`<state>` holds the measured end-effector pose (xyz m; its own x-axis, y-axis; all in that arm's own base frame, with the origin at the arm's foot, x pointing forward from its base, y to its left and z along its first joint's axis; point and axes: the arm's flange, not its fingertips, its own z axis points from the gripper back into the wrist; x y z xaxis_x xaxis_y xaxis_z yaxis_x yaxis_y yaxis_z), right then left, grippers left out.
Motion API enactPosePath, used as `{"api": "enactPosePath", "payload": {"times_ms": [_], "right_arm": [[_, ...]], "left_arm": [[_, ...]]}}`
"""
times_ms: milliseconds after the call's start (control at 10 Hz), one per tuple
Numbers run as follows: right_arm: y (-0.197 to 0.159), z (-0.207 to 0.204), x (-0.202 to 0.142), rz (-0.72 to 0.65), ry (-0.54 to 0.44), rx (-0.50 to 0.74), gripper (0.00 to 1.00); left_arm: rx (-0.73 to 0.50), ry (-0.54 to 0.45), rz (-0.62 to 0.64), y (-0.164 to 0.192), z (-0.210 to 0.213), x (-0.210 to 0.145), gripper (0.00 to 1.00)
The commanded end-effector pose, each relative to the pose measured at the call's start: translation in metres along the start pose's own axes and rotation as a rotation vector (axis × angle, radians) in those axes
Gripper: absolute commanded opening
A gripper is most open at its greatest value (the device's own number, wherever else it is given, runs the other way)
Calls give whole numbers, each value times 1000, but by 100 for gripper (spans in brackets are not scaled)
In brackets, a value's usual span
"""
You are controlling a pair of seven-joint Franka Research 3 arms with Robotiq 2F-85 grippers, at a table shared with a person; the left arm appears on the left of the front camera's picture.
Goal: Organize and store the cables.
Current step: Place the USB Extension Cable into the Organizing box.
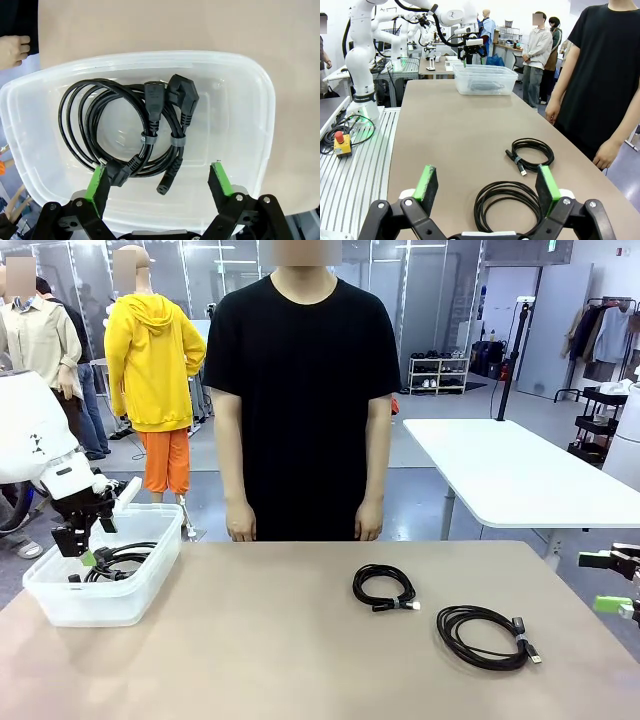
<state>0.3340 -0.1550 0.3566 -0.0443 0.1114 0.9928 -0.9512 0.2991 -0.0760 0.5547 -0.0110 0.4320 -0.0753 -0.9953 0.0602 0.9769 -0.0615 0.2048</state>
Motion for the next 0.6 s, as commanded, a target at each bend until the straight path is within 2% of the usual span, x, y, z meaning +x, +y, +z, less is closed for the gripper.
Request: {"api": "enactPosePath", "payload": {"times_ms": [0, 400, 500], "right_arm": [[2, -1, 1, -4, 12, -6, 100], [2, -1, 1, -4, 12, -6, 100], [2, -1, 1, -4, 12, -6, 100]], "left_arm": [[6, 1, -10, 2, 1, -1, 100], [0, 0, 0, 0, 0, 0, 100], [-7, -77, 23, 0, 24, 7, 100]]}}
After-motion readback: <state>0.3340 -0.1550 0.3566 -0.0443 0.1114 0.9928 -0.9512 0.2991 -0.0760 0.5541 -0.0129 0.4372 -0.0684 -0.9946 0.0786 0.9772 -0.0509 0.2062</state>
